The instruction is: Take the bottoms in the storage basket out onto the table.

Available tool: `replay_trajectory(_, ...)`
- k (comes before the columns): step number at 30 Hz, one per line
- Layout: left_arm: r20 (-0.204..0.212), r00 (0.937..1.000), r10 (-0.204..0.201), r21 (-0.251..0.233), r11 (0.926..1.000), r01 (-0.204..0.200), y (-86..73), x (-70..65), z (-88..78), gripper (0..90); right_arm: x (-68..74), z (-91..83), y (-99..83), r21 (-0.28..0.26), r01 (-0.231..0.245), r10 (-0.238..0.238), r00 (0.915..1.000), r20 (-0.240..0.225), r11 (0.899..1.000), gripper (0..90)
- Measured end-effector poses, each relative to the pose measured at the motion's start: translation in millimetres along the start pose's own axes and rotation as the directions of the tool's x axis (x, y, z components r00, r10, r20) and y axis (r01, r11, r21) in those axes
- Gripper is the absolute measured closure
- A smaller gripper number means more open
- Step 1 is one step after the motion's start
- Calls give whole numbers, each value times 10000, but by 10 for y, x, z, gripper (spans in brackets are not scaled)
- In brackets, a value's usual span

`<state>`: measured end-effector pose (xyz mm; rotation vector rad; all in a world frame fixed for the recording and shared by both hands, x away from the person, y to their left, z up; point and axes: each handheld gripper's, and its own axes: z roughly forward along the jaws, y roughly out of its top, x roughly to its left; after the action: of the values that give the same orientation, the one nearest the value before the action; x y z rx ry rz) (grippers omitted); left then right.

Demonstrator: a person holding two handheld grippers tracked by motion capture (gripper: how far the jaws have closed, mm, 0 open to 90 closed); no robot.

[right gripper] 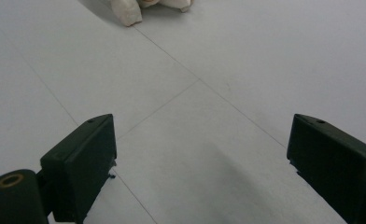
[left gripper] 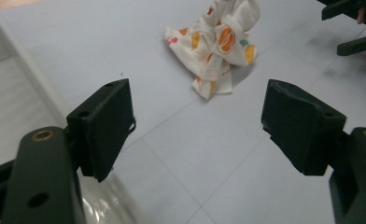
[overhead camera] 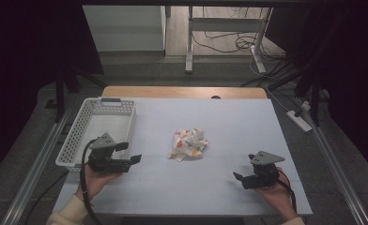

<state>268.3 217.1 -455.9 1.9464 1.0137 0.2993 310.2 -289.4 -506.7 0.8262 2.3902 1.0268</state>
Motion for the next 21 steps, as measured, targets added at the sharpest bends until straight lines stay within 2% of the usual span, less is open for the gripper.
replay_trajectory(8,-103,9991,-403,-1,9992,403,-183,19,-108,243,1,-20,7,-198,42,-42,10000,17,9998,81)
replay_trajectory(21,-148,9992,-380,15,9993,380,-194,25,-95,242,0,-32,9,-326,25,-24,10000,23,9995,81)
